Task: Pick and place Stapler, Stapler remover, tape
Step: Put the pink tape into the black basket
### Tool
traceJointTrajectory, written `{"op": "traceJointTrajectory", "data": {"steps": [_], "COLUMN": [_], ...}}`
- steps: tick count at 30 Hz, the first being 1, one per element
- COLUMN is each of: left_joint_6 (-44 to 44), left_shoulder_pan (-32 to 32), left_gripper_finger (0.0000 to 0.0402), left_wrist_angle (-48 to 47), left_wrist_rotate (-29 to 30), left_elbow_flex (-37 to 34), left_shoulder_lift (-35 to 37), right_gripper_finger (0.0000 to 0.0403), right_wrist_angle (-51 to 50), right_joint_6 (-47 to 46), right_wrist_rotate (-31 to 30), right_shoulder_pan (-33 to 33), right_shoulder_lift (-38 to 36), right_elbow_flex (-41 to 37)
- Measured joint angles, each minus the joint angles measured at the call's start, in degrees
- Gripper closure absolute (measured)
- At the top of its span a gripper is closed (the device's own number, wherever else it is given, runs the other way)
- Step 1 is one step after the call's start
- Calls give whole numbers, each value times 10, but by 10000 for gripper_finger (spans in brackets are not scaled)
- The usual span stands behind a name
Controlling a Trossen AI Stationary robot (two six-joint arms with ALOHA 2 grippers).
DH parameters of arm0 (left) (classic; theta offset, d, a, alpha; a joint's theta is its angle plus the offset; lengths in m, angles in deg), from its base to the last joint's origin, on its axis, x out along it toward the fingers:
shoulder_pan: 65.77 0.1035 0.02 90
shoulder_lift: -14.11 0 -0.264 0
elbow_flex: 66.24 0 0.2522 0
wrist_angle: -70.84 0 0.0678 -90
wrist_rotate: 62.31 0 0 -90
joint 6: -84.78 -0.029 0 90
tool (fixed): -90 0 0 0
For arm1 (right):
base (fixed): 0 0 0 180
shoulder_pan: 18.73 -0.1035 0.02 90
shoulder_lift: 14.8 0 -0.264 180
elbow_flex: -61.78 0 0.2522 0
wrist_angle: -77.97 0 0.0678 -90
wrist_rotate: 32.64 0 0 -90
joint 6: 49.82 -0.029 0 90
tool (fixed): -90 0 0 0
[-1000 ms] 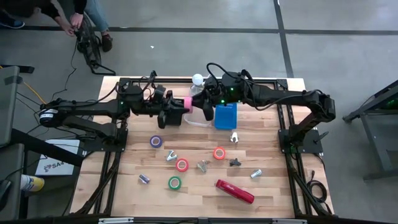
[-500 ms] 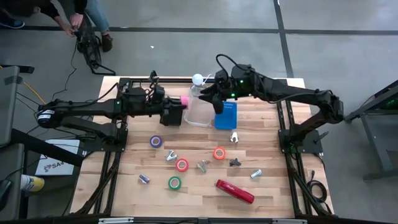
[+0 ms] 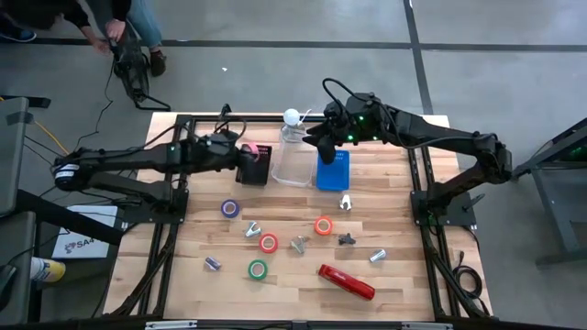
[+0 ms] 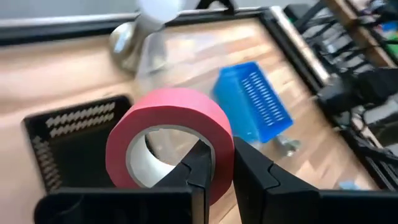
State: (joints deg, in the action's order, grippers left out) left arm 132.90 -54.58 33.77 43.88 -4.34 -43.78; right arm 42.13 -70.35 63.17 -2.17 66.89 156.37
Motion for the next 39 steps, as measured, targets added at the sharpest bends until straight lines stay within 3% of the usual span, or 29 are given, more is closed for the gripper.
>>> {"op": "traceJointTrajectory", "data": {"steps": [10,16,25,39], "left_joint_6": [-7,-31,-9,20], "left_shoulder_pan": [135,173,184,185], "left_gripper_finger": [366,366,366,355], "left_wrist_angle": [-36,-32,-3,4], "left_wrist_rotate": [-163,-214,-229,-186], "left_elbow_flex": [0,0,0,0], "left_shoulder_lift": [-90,-169,-236,-241], "right_gripper_finger": [257,256,256,257], "right_wrist_angle": [0,0,0,-12], "right_joint_6": [-1,-2,-4,-4], "right_wrist_rotate": [-26,-27,-27,-41], "right_shoulder_pan": [0,0,0,0], "right_shoulder_lift": [0,0,0,0], "right_elbow_flex": [0,1,1,1]}}
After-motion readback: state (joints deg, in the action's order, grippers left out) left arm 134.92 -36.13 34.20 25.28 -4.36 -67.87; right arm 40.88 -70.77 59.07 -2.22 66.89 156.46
